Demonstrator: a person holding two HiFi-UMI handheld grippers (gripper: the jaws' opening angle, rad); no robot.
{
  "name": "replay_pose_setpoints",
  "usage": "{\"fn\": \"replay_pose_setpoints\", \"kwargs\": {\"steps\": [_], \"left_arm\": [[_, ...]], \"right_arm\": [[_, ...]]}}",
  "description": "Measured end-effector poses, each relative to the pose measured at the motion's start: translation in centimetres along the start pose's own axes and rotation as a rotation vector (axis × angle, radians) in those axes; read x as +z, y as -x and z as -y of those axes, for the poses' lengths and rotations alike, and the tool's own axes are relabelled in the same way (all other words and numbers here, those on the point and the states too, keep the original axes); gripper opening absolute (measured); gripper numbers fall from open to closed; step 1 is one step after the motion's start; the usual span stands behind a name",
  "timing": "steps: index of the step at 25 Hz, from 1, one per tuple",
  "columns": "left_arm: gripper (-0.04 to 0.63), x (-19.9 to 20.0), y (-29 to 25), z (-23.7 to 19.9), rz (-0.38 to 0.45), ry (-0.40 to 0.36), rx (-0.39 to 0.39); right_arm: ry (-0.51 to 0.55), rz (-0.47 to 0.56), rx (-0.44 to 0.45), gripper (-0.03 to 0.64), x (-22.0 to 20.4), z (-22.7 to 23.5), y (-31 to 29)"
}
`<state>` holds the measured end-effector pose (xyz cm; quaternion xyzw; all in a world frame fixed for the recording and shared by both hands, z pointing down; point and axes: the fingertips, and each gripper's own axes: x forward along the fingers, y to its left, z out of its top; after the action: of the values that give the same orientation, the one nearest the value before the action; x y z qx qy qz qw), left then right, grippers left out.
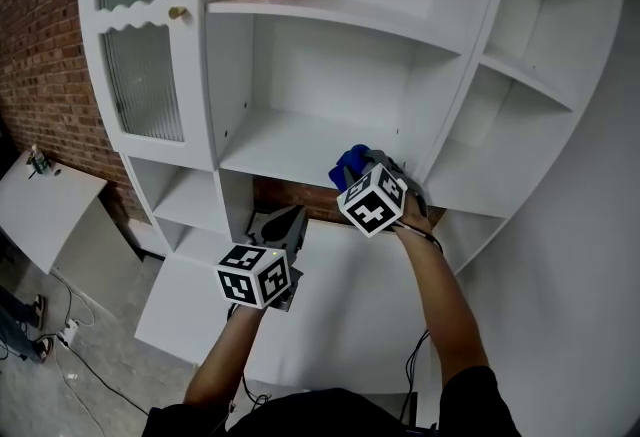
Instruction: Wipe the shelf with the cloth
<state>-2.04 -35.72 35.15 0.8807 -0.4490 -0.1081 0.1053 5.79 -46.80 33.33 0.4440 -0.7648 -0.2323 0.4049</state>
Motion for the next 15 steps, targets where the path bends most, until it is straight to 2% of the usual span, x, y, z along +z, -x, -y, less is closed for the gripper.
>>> {"fn": "replay_pose_setpoints", "kwargs": {"steps": [15], "left_arm": [[0.015,0.01,0.26,0.03,0.008,0.001,0.018]], "right_arm": [[0.002,-0.004,0.004,0.078,-0.18,-0.1,0.21]]}}
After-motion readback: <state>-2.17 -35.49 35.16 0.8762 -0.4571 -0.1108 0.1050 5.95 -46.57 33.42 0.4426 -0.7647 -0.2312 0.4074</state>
